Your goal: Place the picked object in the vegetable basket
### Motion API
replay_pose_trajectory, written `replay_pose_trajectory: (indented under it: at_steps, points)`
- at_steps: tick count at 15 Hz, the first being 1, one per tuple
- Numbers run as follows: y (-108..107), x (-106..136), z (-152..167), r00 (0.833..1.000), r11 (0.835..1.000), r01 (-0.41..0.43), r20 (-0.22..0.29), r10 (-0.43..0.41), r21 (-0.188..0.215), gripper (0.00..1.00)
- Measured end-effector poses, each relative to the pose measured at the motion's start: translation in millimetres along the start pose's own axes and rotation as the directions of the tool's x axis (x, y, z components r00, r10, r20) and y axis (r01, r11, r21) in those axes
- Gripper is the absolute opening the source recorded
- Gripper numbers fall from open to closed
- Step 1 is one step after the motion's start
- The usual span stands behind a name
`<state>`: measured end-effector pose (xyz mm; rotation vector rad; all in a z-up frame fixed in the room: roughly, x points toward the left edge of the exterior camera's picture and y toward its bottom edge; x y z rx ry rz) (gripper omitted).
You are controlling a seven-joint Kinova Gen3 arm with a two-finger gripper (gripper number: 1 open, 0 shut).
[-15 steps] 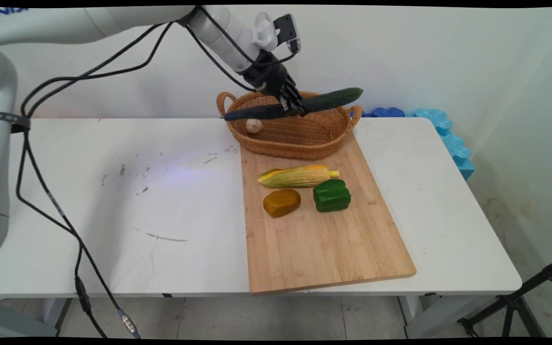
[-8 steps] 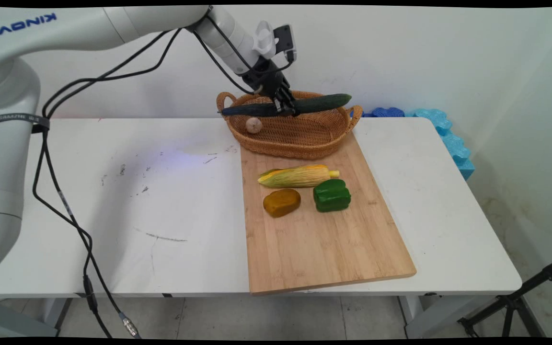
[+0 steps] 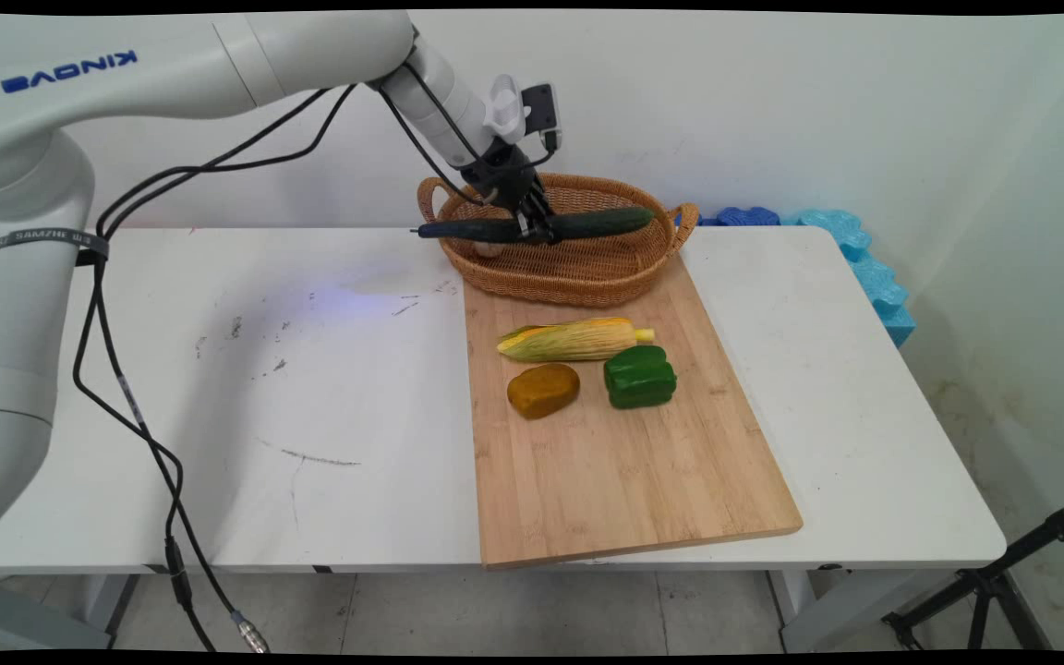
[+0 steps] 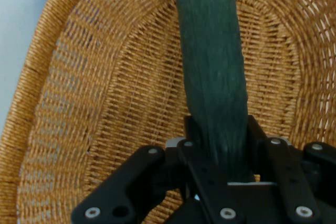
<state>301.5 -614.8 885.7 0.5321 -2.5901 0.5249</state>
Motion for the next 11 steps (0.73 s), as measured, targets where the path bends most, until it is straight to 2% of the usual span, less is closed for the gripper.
replay_pose_trajectory:
  at_steps: [4,5,11]
  points:
    - [-0.4,-4.3,8.9,1.0,1.0,0.004,0.008,-0.004,0.003,0.0]
    - [-0.5,-4.8,10.6,1.0,1.0,0.005,0.008,-0.005,0.004,1.0]
    - [0.6,-6.1,15.7,1.0,1.0,0.009,0.005,-0.009,0.008,1.0]
